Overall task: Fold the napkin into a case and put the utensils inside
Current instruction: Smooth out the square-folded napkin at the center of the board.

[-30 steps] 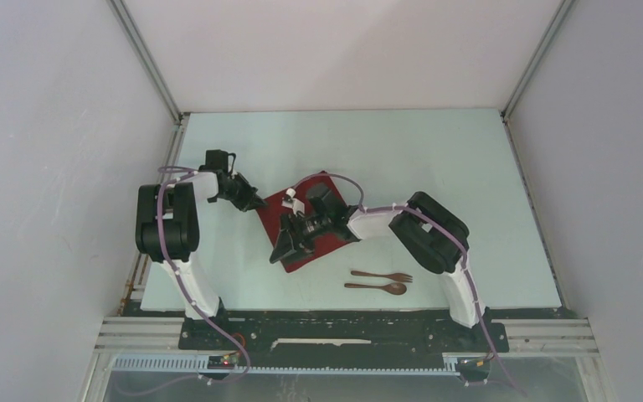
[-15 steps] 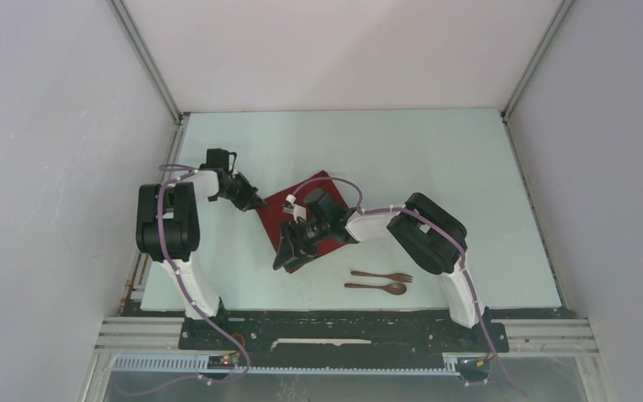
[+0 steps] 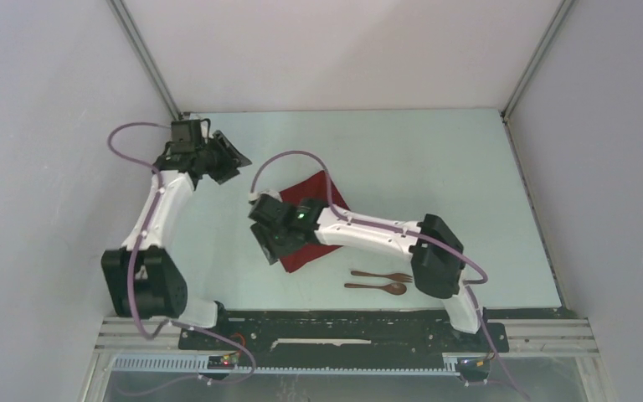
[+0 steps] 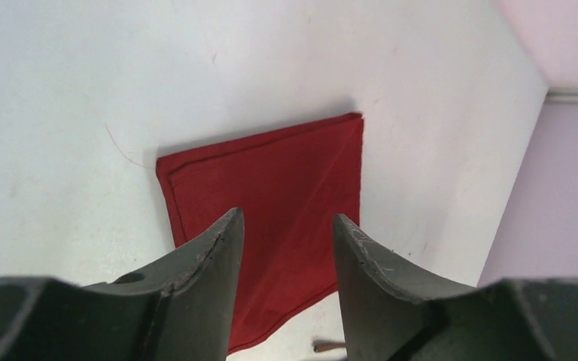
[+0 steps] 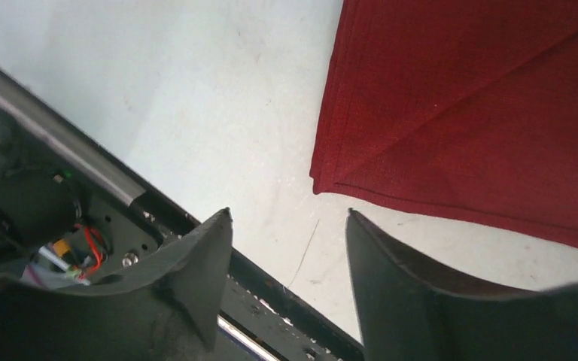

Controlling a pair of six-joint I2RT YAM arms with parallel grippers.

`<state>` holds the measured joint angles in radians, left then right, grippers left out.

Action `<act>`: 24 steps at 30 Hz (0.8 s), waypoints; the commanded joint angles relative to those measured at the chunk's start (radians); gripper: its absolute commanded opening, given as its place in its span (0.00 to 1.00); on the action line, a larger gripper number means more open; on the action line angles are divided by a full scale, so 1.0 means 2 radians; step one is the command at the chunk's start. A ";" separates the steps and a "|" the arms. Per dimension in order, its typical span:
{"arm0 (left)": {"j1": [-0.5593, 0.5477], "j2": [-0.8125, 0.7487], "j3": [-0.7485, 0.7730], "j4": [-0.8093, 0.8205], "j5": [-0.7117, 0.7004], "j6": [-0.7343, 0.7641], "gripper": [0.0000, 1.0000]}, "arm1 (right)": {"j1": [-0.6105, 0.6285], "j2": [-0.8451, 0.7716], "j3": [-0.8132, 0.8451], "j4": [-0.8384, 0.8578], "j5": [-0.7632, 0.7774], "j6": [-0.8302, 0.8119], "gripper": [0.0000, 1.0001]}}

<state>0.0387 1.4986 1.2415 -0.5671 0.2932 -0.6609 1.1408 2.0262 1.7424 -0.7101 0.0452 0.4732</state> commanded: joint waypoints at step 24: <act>0.028 -0.168 -0.058 -0.019 -0.205 0.003 0.55 | 0.034 0.255 0.360 -0.307 0.081 0.011 0.39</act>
<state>0.0895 1.1603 1.1244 -0.6437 -0.1123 -0.6399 1.2175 2.5141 2.4168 -1.3003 0.2417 0.4778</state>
